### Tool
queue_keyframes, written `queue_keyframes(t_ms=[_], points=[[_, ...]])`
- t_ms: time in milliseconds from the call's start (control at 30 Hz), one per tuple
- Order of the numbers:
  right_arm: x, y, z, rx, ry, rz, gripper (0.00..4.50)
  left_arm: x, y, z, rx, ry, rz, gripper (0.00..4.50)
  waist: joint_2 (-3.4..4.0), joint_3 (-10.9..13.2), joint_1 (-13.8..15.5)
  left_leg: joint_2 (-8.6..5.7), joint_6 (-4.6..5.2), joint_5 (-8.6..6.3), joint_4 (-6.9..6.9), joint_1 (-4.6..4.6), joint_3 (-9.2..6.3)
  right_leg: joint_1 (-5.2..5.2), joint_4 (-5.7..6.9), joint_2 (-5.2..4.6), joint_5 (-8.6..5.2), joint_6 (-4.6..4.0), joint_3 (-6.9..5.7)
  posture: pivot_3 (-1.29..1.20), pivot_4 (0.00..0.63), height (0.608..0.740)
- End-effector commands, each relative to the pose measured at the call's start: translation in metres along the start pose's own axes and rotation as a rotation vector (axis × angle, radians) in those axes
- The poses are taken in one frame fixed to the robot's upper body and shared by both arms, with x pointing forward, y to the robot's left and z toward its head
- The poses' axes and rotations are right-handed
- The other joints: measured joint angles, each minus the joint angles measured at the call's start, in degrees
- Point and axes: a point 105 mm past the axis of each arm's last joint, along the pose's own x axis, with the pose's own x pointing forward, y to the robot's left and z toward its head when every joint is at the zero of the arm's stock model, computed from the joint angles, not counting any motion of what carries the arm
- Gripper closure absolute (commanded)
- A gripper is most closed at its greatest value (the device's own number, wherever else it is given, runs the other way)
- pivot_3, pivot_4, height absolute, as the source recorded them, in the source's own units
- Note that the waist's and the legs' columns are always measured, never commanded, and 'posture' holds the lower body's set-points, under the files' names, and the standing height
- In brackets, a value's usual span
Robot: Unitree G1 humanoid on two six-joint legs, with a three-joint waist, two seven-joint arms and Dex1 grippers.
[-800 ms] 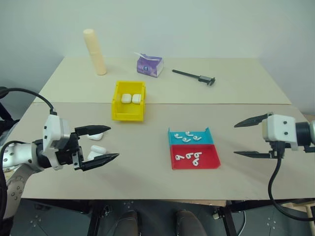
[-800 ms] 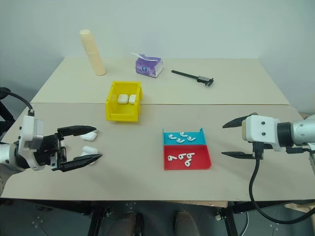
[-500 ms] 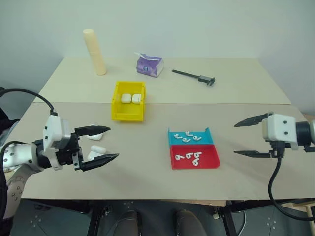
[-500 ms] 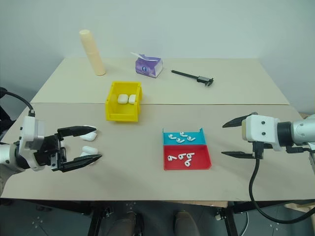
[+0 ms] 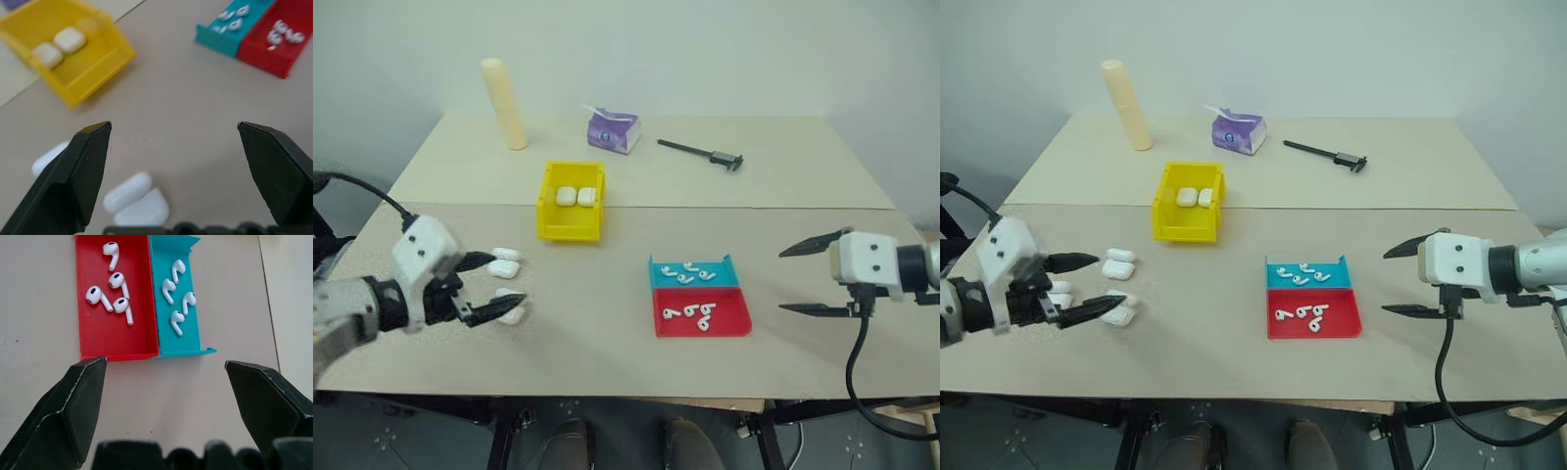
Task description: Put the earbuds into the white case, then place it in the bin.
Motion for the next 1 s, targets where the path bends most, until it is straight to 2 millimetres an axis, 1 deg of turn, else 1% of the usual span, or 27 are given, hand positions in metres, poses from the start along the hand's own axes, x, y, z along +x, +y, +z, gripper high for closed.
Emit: queue_keyframes(t_ms=[33,133,200,300,333,367,500,567,667,767,833,900,1000], points=[[-0.004,0.001,0.002,-0.006,0.026,-0.011,0.04,-0.017,0.026,-0.005,-0.176,0.172,0.143,0.00,0.00,0.00,-0.02,-0.02,0.00,0.00,-0.01,0.00,-0.02,0.01,0.00,-0.02,-0.01,0.02,0.01,0.00,0.150,0.740],[0.000,0.007,-0.004,0.005,0.056,-0.001,0.04,-0.027,0.050,-0.009,-0.310,0.252,0.259,0.00,-0.01,0.01,-0.06,-0.04,0.00,0.00,-0.02,-0.05,-0.02,-0.06,0.00,0.01,-0.01,0.02,0.01,0.00,0.150,0.740],[0.002,0.009,-0.006,0.014,0.062,0.000,0.04,-0.036,0.058,-0.017,-0.354,0.331,0.290,0.00,-0.02,0.01,-0.35,-0.03,0.00,0.00,-0.02,-0.06,-0.01,-0.07,0.04,0.03,-0.01,0.01,0.01,0.00,0.150,0.740],[0.007,0.010,-0.007,0.029,0.056,-0.006,0.04,-0.048,0.080,-0.034,-0.454,0.400,0.398,0.00,-0.03,0.02,-0.69,-0.02,0.00,0.00,-0.06,-0.03,0.05,-0.16,0.09,0.03,0.00,-0.02,0.11,0.00,0.150,0.740],[0.010,0.012,-0.008,0.037,0.053,-0.001,0.04,-0.048,0.086,-0.041,-0.507,0.407,0.412,0.00,-0.04,0.02,-0.58,-0.02,0.00,0.00,-0.06,0.01,0.06,-0.15,0.14,0.02,-0.02,-0.04,0.11,0.00,0.150,0.740],[0.012,0.013,-0.008,0.042,0.051,0.003,0.04,-0.046,0.089,-0.045,-0.541,0.410,0.416,0.00,-0.06,0.04,-0.44,-0.03,0.00,0.00,-0.05,0.04,0.09,-0.15,0.24,0.02,-0.05,-0.08,0.10,0.00,0.150,0.740],[0.019,0.013,-0.012,0.045,0.059,0.015,0.04,-0.036,0.083,-0.051,-0.580,0.467,0.343,0.00,-0.09,0.05,-0.13,-0.03,-0.03,0.01,-0.03,0.05,0.29,-0.16,0.38,0.01,-0.09,-0.16,0.03,0.00,0.150,0.740],[0.023,0.010,-0.012,0.044,0.060,0.012,0.04,-0.030,0.088,-0.057,-0.651,0.492,0.325,0.00,-0.12,0.06,0.08,-0.07,-0.04,0.01,-0.02,-0.02,0.30,-0.20,0.38,-0.01,-0.10,-0.15,0.03,0.00,0.150,0.740],[0.025,0.009,-0.011,0.037,0.055,0.016,0.04,-0.021,0.090,-0.064,-0.707,0.547,0.296,0.00,-0.13,0.07,0.28,-0.08,-0.04,0.01,-0.01,-0.05,0.31,-0.23,0.37,0.01,-0.10,-0.16,0.01,0.00,0.150,0.740],[0.027,0.008,-0.010,0.038,0.048,0.008,0.04,-0.016,0.095,-0.069,-0.715,0.603,0.309,0.00,-0.14,0.07,0.47,-0.08,-0.04,0.01,-0.01,-0.09,0.33,-0.23,0.37,0.02,-0.11,-0.16,0.01,0.00,0.150,0.740],[0.029,0.009,-0.010,0.039,0.049,0.007,0.04,-0.010,0.096,-0.070,-0.663,0.637,0.293,0.00,-0.16,0.08,0.48,-0.08,-0.04,0.01,0.02,-0.10,0.32,-0.23,0.40,0.04,-0.11,-0.16,0.01,0.00,0.150,0.740],[0.028,0.011,-0.011,0.043,0.052,0.004,0.04,-0.005,0.099,-0.069,-0.664,0.645,0.275,0.00,-0.17,0.08,0.50,-0.09,-0.04,0.01,0.04,-0.10,0.32,-0.22,0.40,0.04,-0.11,-0.16,0.01,0.00,0.150,0.740],[0.027,0.014,-0.012,0.057,0.056,-0.005,0.04,0.001,0.111,-0.066,-0.695,0.630,0.302,0.00,-0.18,0.09,0.81,-0.09,-0.05,0.02,0.06,-0.10,0.29,-0.20,0.41,0.05,-0.11,-0.16,-0.02,0.00,0.150,0.740]])
